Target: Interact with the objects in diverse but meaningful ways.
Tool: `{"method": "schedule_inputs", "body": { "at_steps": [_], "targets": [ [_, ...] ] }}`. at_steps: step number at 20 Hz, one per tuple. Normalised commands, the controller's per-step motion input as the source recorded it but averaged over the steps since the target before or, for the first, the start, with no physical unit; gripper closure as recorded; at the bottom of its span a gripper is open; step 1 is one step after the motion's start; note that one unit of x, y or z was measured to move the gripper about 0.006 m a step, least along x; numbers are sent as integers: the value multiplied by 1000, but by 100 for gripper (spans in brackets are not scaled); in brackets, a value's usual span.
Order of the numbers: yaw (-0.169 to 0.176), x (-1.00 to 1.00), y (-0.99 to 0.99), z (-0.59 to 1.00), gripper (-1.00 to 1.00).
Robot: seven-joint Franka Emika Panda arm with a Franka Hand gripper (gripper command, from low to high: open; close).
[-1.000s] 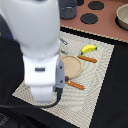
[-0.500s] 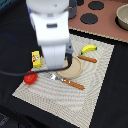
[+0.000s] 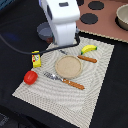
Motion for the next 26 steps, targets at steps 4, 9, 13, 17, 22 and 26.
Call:
{"method": "schedule_inputs", "body": {
  "at_steps": [4,9,13,17,22,26],
  "targets": [
    [104,-749,551,-196,100],
    [88,-849,497,-215,100],
    [94,-869,449,-231,100],
    [98,-879,429,-274,100],
    [96,-918,377,-277,100],
    [91,-893,303,-360,100]
  ]
}}
